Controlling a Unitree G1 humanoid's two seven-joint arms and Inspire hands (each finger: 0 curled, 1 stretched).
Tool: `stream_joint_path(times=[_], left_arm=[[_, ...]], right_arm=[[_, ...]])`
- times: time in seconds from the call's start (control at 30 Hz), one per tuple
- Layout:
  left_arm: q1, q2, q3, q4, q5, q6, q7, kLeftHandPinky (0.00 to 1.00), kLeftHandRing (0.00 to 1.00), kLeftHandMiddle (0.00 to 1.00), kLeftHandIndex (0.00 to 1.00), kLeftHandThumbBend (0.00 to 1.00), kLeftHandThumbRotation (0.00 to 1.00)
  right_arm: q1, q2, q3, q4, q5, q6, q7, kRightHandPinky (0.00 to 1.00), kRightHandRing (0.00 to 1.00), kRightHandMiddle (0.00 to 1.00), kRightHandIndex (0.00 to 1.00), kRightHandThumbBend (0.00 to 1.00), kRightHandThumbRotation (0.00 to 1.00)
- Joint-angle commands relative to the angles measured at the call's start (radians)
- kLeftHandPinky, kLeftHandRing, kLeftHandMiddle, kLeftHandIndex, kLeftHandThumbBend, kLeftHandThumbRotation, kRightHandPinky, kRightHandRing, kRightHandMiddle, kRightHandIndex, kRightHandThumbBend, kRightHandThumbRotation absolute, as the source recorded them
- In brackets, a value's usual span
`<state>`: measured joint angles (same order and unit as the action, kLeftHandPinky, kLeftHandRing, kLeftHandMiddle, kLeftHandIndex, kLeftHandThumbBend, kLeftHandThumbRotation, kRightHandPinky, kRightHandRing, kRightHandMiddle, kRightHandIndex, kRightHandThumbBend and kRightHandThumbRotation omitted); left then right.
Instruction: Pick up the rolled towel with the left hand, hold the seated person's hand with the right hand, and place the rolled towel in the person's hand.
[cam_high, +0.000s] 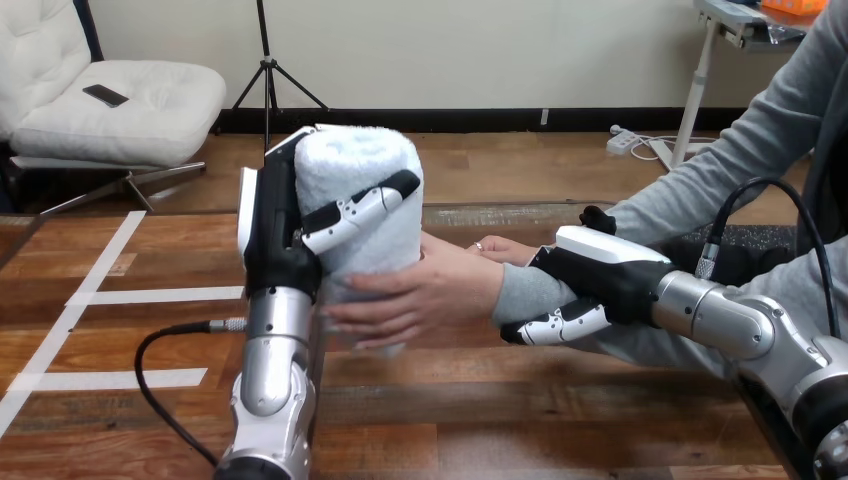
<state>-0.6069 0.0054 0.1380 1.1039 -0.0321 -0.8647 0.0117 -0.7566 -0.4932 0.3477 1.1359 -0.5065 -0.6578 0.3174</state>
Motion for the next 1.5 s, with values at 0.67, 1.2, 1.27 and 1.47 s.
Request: stream_joint_path(times=[0.67,1.2,1.27,1.47], left_arm=[[-0.156,-0.04,-0.009,0.034,-0.003,-0.008,-0.017,0.33,0.36,0.41,0.43,0.62,0.0],[-0.159,-0.049,-0.01,0.038,-0.006,0.005,-0.019,0.32,0.36,0.4,0.42,0.63,0.0],[-0.158,-0.05,-0.012,0.037,-0.003,0.003,-0.018,0.32,0.35,0.4,0.42,0.63,0.0],[-0.157,-0.052,-0.015,0.038,0.0,0.003,-0.019,0.31,0.35,0.39,0.42,0.63,0.0]], right_arm=[[-0.143,0.004,-0.019,-0.04,0.012,-0.014,-0.035,0.22,0.26,0.3,0.3,0.5,0.49],[-0.157,0.007,-0.023,-0.032,0.01,-0.019,-0.051,0.2,0.24,0.29,0.29,0.51,0.49],[-0.158,0.008,-0.023,-0.032,0.01,-0.016,-0.051,0.2,0.24,0.29,0.29,0.51,0.49],[-0.16,0.011,-0.024,-0.034,0.013,-0.006,-0.048,0.18,0.23,0.28,0.29,0.51,0.49]])
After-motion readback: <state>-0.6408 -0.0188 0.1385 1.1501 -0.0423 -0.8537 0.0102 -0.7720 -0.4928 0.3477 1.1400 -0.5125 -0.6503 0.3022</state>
